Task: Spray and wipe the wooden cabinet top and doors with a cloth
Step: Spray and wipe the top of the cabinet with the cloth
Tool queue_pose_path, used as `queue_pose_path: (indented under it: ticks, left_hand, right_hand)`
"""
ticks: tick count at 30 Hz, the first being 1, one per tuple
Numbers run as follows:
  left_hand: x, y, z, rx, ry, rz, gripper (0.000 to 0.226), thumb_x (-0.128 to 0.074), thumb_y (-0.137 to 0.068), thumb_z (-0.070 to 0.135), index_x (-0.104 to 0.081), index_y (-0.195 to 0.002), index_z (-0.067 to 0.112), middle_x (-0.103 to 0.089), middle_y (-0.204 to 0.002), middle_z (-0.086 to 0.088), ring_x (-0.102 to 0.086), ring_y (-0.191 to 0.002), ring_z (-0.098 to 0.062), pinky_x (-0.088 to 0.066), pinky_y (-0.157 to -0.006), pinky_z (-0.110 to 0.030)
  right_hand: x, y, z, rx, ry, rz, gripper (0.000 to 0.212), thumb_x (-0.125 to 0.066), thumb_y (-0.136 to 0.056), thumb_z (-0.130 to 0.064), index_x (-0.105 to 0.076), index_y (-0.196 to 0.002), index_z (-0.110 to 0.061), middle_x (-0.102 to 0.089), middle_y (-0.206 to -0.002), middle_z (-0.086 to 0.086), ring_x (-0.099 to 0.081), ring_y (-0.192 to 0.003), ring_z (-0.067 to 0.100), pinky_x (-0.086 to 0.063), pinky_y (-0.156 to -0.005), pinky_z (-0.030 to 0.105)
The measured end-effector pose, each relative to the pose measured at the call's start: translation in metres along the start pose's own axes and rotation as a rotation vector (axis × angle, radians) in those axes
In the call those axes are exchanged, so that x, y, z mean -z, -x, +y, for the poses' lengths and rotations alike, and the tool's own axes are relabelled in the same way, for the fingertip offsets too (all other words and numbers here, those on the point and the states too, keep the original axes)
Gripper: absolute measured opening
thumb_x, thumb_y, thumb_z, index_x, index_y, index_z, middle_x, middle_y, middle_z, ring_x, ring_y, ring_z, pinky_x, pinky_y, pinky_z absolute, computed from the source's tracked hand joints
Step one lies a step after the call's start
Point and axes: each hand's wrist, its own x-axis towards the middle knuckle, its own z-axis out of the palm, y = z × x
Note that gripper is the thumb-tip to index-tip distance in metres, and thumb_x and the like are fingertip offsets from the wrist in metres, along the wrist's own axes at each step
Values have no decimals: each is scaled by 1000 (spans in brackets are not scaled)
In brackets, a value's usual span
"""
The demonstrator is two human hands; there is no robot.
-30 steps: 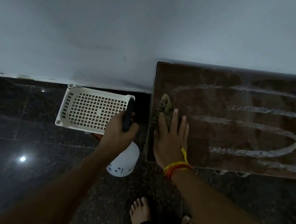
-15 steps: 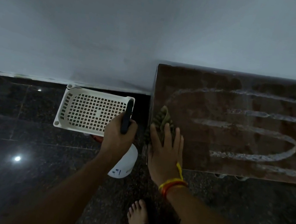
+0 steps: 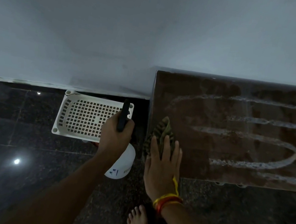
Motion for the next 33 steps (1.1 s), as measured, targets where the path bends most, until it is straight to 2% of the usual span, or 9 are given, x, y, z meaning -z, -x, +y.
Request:
queue_pose_path:
  ticks: [3,8,13,18,20,23,28,30,33]
  left_hand:
    - [-1,-7,2,-2,-3,2,17,-54,-94,13,-53,-77,16,-47,-62,-17,-48,-58,-28,-50,-57,-56]
    - [-5,-14,1,1,35,15,12,-54,-95,11,-61,-96,1,-45,-55,-6,-48,-56,-27,-50,-56,-49]
    - [-9,-21,8,11,44,21,13,-53,-95,11,-60,-90,21,-46,-57,-7,-50,-59,-28,-52,-62,-56]
    - [-10,-31,15,-15,29,10,30,-53,-96,10,-53,-80,35,-49,-65,-24,-51,-61,-34,-50,-61,-60]
    - [-10,-35,13,-18,15,8,27,-53,-96,10,-55,-80,32,-50,-65,-21,-51,-61,-31,-50,-61,-59]
    - [-10,-38,12,-20,7,0,21,-53,-95,10,-56,-78,21,-49,-60,-17,-51,-58,-29,-50,-58,-56]
    - [-11,-45,15,21,60,-2,25,-53,-95,9,-54,-77,28,-45,-55,-6,-47,-55,-25,-49,-56,-55]
    - [-13,-49,16,28,60,8,24,-53,-94,8,-53,-72,18,-44,-55,-10,-46,-54,-26,-49,-56,-56]
    - [-16,-55,22,17,49,21,20,-56,-94,11,-56,-74,13,-51,-62,-27,-52,-60,-44,-50,-60,-56]
  right_hand:
    - [3,-37,-4,9,-33,42,54,-26,-91,-38,-38,-142,-23,-36,-148,17,-26,-137,45,-18,-113,55]
    - [8,-85,-3,31,-67,93,56,-26,-92,-38,-35,-144,-20,-32,-150,18,-23,-138,47,-12,-113,54]
    - [3,-45,-8,-20,-28,70,55,-27,-92,-38,-38,-143,-21,-33,-150,16,-24,-139,44,-21,-113,55]
    - [3,-61,-9,-14,-30,85,53,-39,-91,-36,-39,-142,-21,-34,-149,17,-25,-138,44,-18,-113,55]
    - [6,-93,-11,3,-52,118,53,-43,-91,-34,-39,-142,-19,-34,-149,19,-24,-138,47,-15,-113,55]
    - [13,-138,-11,1,-68,148,57,-29,-90,-37,-40,-142,-18,-35,-148,20,-25,-136,48,-16,-113,56]
    - [11,-117,-9,-16,-74,127,57,-26,-91,-37,-37,-144,-18,-32,-151,18,-21,-139,44,-13,-115,53]
    - [9,-98,-8,-17,-53,115,56,-27,-91,-36,-39,-142,-18,-34,-149,17,-24,-139,44,-17,-114,55]
    - [8,-93,-7,-12,-28,121,55,-29,-89,-35,-41,-141,-19,-36,-148,17,-27,-137,44,-20,-113,55]
